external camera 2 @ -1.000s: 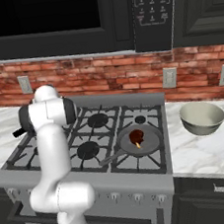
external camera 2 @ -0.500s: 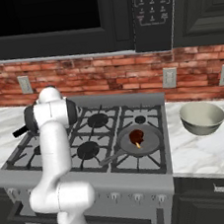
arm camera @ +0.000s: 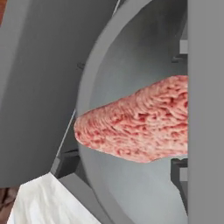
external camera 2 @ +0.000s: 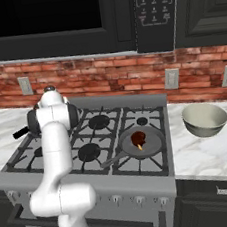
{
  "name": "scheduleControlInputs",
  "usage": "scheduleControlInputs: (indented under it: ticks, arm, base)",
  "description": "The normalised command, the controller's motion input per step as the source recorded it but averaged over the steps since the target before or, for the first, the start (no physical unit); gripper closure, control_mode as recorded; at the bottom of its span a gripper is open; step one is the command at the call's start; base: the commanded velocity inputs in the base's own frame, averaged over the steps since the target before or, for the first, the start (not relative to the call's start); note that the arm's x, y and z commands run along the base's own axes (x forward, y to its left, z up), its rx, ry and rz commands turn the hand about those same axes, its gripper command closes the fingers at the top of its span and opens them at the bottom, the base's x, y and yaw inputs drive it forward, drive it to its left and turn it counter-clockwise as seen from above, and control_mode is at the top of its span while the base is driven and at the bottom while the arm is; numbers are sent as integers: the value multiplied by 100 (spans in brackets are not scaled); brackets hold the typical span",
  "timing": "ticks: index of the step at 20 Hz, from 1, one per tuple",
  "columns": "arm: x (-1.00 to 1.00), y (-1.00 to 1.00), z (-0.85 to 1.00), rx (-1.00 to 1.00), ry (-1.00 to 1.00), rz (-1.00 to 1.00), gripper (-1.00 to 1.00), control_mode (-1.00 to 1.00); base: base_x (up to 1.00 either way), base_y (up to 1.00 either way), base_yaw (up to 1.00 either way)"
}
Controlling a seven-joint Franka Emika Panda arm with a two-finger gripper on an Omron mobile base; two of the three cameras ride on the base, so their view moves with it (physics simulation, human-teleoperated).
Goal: Place one of the steaks on the plate and the other in the bowl. Then place the bowl in the fridge.
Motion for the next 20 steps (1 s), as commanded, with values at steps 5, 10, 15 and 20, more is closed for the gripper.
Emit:
scheduleControlInputs:
  ticks: [5, 10, 15, 20]
  arm:
    - [5, -14, -35, 0, 0, 0, 100, -100]
    - [-8, -58, -28, 13, -6, -4, 100, -100]
    - [-47, -81, -4, 31, -29, -4, 100, -100]
    - [-76, -33, 23, 29, -42, 0, 100, -100]
  base:
    - [0, 0, 0]
    - [0, 0, 0]
    - [0, 0, 0]
    - [0, 0, 0]
